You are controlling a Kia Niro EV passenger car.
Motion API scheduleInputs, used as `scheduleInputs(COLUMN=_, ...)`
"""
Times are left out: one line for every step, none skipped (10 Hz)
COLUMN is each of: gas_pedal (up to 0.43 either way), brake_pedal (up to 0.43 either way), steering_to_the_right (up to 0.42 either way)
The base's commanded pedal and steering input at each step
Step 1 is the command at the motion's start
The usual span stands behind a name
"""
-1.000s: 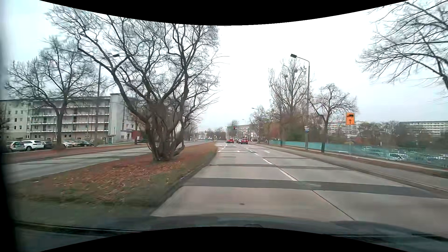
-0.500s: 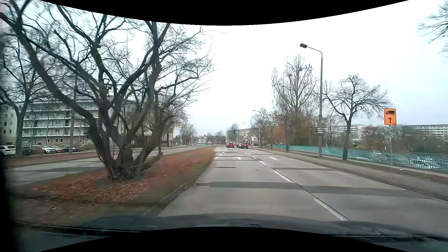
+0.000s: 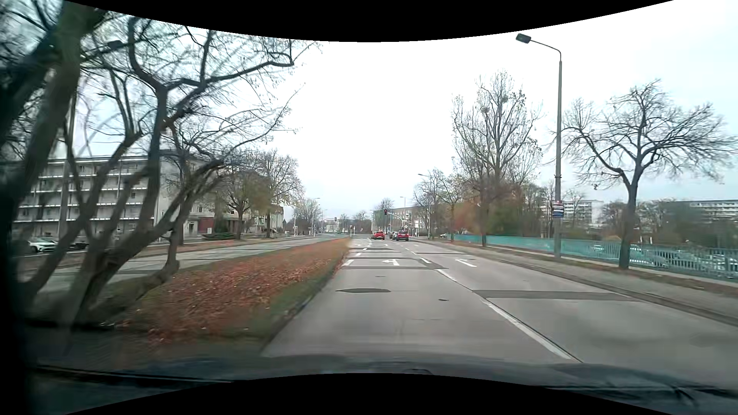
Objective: Follow the waypoints while adhering to traffic rules and regulations
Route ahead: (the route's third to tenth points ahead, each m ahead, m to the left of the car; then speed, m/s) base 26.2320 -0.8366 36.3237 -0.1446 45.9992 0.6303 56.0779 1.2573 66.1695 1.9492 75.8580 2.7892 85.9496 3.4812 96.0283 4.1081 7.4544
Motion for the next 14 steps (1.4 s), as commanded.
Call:
scheduleInputs(gas_pedal=0.047, brake_pedal=0.0, steering_to_the_right=0.001)
scheduleInputs(gas_pedal=0.047, brake_pedal=0.0, steering_to_the_right=0.0)
scheduleInputs(gas_pedal=0.047, brake_pedal=0.0, steering_to_the_right=-0.001)
scheduleInputs(gas_pedal=0.047, brake_pedal=0.0, steering_to_the_right=-0.003)
scheduleInputs(gas_pedal=0.047, brake_pedal=0.0, steering_to_the_right=-0.007)
scheduleInputs(gas_pedal=0.047, brake_pedal=0.0, steering_to_the_right=-0.007)
scheduleInputs(gas_pedal=0.047, brake_pedal=0.0, steering_to_the_right=-0.006)
scheduleInputs(gas_pedal=0.047, brake_pedal=0.0, steering_to_the_right=-0.004)
scheduleInputs(gas_pedal=0.047, brake_pedal=0.0, steering_to_the_right=-0.004)
scheduleInputs(gas_pedal=0.047, brake_pedal=0.0, steering_to_the_right=-0.005)
scheduleInputs(gas_pedal=0.047, brake_pedal=0.0, steering_to_the_right=-0.005)
scheduleInputs(gas_pedal=0.047, brake_pedal=0.0, steering_to_the_right=-0.005)
scheduleInputs(gas_pedal=0.047, brake_pedal=0.0, steering_to_the_right=-0.004)
scheduleInputs(gas_pedal=0.047, brake_pedal=0.0, steering_to_the_right=-0.003)
